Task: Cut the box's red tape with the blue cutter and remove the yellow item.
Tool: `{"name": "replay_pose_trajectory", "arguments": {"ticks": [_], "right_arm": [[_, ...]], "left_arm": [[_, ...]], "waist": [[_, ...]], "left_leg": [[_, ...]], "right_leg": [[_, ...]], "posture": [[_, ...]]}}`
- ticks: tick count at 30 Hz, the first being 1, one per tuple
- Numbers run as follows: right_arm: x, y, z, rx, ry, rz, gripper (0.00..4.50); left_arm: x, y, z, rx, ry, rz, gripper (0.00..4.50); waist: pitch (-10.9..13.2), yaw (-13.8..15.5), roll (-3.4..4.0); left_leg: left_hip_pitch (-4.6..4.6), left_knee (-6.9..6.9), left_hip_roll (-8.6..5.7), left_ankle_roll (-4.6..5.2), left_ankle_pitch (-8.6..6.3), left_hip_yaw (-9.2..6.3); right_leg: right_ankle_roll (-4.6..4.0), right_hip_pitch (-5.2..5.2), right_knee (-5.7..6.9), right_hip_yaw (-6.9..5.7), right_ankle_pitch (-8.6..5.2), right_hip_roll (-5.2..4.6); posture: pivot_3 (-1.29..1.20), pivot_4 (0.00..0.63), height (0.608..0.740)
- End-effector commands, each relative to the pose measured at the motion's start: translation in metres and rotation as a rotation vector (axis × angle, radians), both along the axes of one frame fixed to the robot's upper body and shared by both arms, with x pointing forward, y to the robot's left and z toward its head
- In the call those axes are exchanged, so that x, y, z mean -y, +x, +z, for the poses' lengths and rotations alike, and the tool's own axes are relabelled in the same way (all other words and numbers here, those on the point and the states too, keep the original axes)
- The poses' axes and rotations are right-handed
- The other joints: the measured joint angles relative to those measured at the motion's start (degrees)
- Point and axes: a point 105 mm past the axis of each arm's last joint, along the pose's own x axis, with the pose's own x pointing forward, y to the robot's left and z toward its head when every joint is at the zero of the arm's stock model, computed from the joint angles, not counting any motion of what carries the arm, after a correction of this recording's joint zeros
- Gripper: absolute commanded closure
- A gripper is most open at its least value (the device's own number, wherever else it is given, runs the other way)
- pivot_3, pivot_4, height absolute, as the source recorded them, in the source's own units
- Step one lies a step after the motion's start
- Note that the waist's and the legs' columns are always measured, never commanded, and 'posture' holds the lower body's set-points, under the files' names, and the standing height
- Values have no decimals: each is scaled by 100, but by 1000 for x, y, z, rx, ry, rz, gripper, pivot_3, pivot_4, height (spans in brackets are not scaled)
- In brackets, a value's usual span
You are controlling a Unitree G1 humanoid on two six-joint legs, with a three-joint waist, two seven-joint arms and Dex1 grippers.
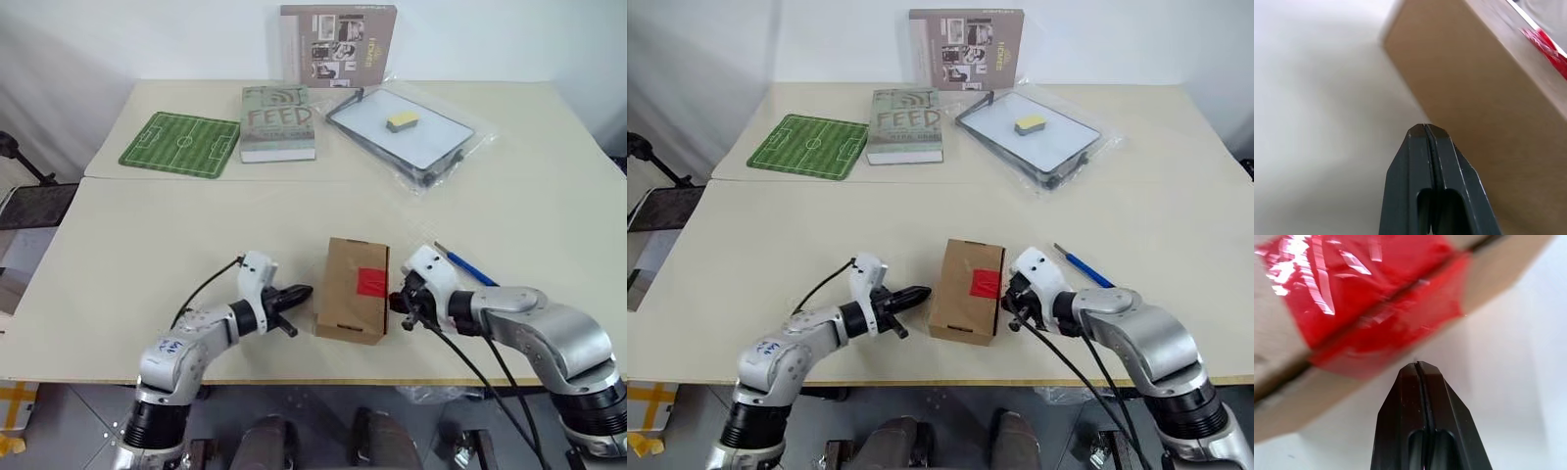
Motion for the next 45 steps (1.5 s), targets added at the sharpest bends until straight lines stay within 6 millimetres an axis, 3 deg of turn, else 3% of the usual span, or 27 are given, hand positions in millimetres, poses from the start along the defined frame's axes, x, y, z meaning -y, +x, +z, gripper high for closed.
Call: {"name": "replay_pose_trajectory", "arguments": {"ticks": [1,4,7,12,16,19,27,32,45], "right_arm": [[16,7,37,138,63,-77,4477],[21,10,57,185,195,-148,4477],[18,5,64,188,255,-161,3896],[14,-5,70,187,285,-149,2425],[5,-15,63,166,269,-122,1053],[-2,-17,59,157,277,-113,50],[-5,-18,44,110,253,-123,17],[4,-25,25,50,169,-124,17],[24,-22,6,6,51,-131,17]], "left_arm": [[14,-1,37,86,-93,-87,4500],[32,2,54,114,-154,-125,4500],[47,3,69,146,-181,-159,4500],[58,-1,80,168,-169,-245,4500],[63,6,63,124,-82,-242,4500],[70,-1,57,95,-58,-279,4500],[72,-2,42,69,16,-282,4500],[69,-2,38,69,39,-277,4500],[64,-3,30,58,74,-274,4500]], "waist": [[0,15,-1],[0,-1,-1],[0,-5,-1],[0,-17,-1],[0,-19,-1],[0,-17,-1],[0,-16,-1],[0,-9,-1],[-4,-11,-8]], "left_leg": [[-3,2,-2,0,0,-2],[-7,1,-6,4,-3,-2],[-12,-1,-5,3,-2,-7],[-12,-2,-3,2,-2,-5],[-10,-2,-2,2,-2,-3],[-11,-1,-4,2,-2,-2],[-11,-1,-4,1,-1,-2],[-10,-1,-7,2,-1,-1],[20,-2,0,2,-2,1]], "right_leg": [[1,1,-1,-1,0,0],[4,2,-6,-2,2,-1],[5,-1,-5,-11,2,5],[5,-2,-6,-11,2,15],[5,-2,-6,-6,2,15],[4,-2,-6,-4,2,15],[5,-2,-6,-4,2,15],[5,-2,-7,-1,2,14],[4,24,-8,4,1,14]], "posture": [[0,150,740],[0,150,740],[0,150,740],[0,150,740],[0,150,740],[0,150,740],[0,150,740],[0,150,740],[0,150,740]]}}
